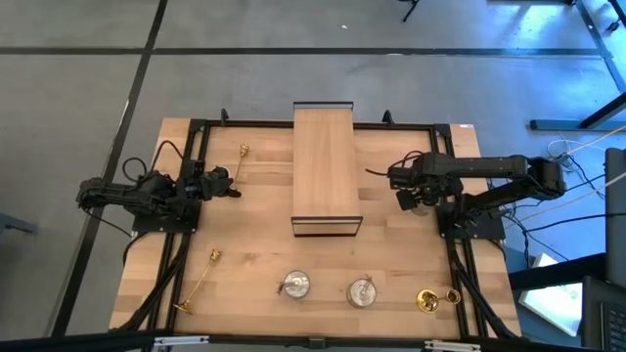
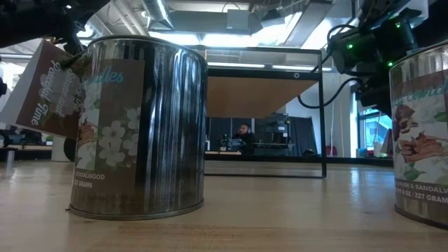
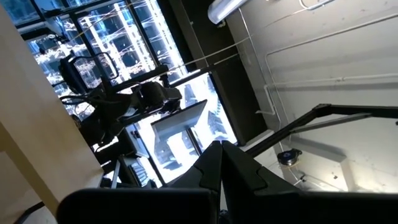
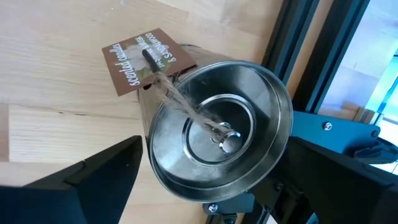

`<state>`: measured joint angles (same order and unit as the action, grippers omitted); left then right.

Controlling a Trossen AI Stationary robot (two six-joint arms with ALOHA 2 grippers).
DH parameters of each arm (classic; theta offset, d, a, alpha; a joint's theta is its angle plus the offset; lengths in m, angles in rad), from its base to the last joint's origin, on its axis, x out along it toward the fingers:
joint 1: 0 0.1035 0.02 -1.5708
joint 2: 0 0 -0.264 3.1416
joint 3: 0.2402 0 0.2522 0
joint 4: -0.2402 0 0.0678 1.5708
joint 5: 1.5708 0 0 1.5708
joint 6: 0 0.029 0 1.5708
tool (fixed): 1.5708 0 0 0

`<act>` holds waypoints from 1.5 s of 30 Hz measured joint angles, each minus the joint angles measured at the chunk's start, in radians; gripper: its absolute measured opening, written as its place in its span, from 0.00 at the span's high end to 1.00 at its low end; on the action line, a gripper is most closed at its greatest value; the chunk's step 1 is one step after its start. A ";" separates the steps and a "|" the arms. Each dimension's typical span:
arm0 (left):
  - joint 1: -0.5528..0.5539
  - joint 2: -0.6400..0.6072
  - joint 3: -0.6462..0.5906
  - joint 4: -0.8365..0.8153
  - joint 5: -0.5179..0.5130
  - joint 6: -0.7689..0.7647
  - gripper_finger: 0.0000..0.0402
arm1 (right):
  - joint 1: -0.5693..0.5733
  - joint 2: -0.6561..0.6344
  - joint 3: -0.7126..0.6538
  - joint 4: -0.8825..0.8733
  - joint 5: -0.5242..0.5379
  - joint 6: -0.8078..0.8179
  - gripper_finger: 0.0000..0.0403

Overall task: Pick & Place candle stick holders
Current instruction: Put the top silver scented candle on the shelf

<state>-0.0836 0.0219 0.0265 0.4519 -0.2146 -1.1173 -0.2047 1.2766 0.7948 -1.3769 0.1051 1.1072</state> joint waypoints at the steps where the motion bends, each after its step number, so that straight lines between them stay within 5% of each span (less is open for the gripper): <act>1: 0.000 0.000 0.000 0.000 0.000 0.002 1.00 | 0.000 0.000 0.000 0.000 -0.001 0.000 0.01; 38: 0.000 0.000 0.000 0.000 0.016 0.004 1.00 | 0.065 -0.008 0.012 0.223 -0.043 0.000 0.01; 45: 0.000 0.000 0.000 0.000 0.016 0.004 1.00 | 0.071 -0.003 0.068 0.404 -0.092 -0.029 0.01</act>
<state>-0.0834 0.0219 0.0265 0.4520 -0.1990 -1.1138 -0.1335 1.2739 0.8628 -0.9730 0.0130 1.0785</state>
